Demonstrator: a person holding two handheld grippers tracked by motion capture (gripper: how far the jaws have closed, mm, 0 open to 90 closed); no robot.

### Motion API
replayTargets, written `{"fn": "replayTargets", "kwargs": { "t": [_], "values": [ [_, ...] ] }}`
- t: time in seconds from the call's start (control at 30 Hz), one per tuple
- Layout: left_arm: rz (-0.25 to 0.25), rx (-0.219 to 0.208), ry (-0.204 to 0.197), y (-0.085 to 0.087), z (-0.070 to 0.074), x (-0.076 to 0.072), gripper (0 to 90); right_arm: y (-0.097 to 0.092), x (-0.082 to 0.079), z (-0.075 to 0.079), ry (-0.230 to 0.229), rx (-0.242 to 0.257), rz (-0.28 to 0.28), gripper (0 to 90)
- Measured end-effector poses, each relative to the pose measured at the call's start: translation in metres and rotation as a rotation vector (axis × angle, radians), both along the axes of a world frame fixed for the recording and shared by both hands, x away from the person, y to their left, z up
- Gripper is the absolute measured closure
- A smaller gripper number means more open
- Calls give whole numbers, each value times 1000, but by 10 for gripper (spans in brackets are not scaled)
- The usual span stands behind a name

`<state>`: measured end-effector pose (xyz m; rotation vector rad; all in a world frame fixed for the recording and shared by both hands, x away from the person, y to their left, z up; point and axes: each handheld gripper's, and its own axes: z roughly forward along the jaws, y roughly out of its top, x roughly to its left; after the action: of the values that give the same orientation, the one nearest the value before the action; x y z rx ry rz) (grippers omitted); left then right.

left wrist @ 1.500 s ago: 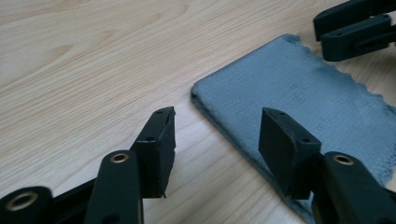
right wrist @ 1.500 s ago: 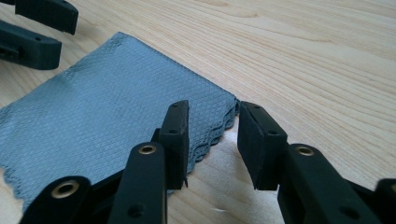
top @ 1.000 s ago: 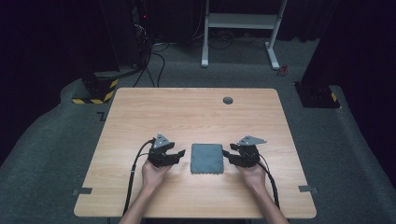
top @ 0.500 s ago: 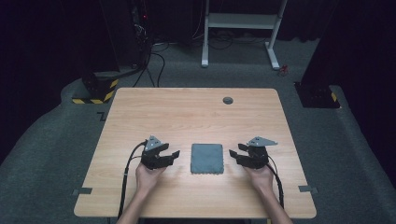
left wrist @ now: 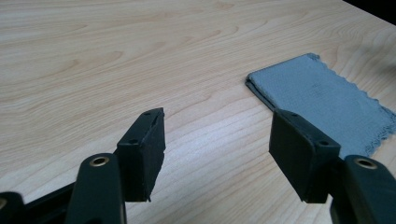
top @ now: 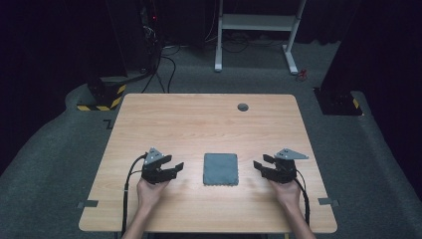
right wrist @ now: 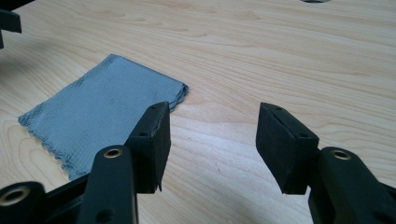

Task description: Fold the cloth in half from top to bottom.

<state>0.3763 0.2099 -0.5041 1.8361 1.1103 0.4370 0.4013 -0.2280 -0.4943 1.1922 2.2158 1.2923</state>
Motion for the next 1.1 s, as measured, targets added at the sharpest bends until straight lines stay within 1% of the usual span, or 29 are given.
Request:
{"fn": "replayTargets", "kwargs": {
  "t": [0.07, 0.1, 0.2, 0.33, 0.43, 0.5, 0.57, 0.63, 0.7, 0.77, 0.83, 0.93, 1.0, 1.03, 1.07, 1.1],
  "values": [
    [11, -4, 4, 3, -2, -2, 362, -3, -2, -1, 2, 3, -9, 449],
    [17, 5, 1, 5, -2, -3, 362, -5, -2, -1, 1, 1, -9, 451],
    [34, 54, -6, 8, -6, -7, 356, -8, -4, -2, -5, -9, -6, 480],
    [52, 65, 2, 14, -12, -11, 356, -12, -7, -5, 3, -17, -7, 494],
    [63, 80, 5, 17, -14, -13, 356, -15, -9, -6, 12, -35, -10, 493],
    [69, 104, 5, 18, -15, -13, 357, -18, -11, -8, 14, -48, -25, 489],
    [80, 137, 16, 19, -16, -12, 356, -23, -12, -10, 18, -71, -37, 488],
    [92, 179, 22, 19, -19, -11, 356, -27, -14, -13, 25, -82, -51, 489],
    [96, 183, 34, 20, -21, -10, 357, -32, -15, -15, 34, -89, -63, 485],
    [104, 176, 54, 22, -22, -8, 357, -35, -16, -17, 30, -104, -76, 482],
    [110, 171, 49, 24, -22, -7, 355, -36, -17, -18, 27, -123, -83, 476],
    [115, 193, 76, 26, -23, -4, 345, -37, -17, -22, 35, -155, -94, 462],
    [122, 208, 72, 26, -24, -4, 340, -37, -17, -25, 38, -177, -100, 453],
    [124, 213, 70, 25, -24, -4, 339, -37, -16, -27, 48, -186, -99, 452],
    [127, 214, 70, 25, -24, -4, 336, -37, -16, -27, 56, -196, -93, 443],
    [129, 213, 74, 25, -24, -5, 331, -37, -16, -27, 55, -197, -88, 442]
  ]
}}
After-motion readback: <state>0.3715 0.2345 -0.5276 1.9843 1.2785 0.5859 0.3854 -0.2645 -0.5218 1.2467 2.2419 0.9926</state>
